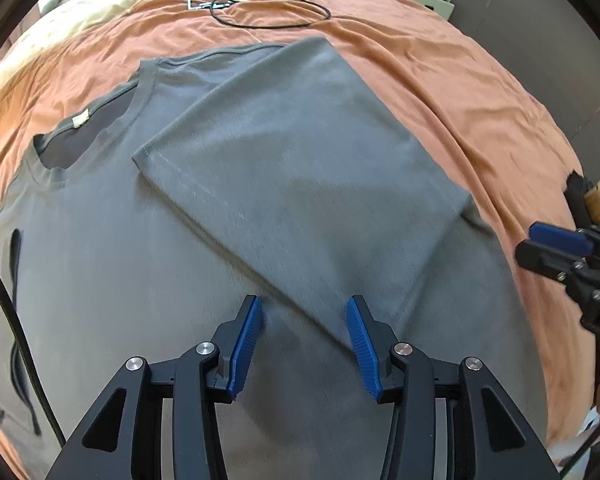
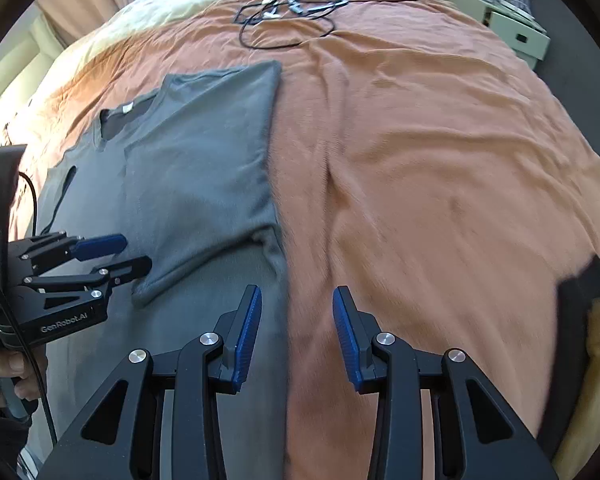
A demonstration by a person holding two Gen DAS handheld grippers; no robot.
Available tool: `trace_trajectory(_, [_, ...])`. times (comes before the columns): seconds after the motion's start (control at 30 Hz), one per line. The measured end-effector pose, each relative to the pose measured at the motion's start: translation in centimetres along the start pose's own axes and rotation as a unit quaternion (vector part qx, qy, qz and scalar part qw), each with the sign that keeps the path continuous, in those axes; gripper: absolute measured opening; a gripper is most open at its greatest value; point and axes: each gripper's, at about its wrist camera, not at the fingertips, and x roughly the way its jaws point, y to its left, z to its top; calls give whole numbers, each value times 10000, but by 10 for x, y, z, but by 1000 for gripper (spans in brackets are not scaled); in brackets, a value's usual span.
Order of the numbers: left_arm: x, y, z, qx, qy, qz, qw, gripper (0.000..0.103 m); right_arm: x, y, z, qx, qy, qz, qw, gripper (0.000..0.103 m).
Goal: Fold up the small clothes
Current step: 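Raise both open tools back from the shirt, viewing the folded shirt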
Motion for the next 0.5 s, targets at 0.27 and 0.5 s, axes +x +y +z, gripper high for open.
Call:
trace_trajectory(0.27, [-40,5,-27,-14,-90,-134,9999,47,-43,8,-35,224,-221,24,9995,62])
trace_trajectory(0.5, [-101,20,-51,-104,-460,-317,9984,47,-85,28,-64,332,-343,-61,9988,75])
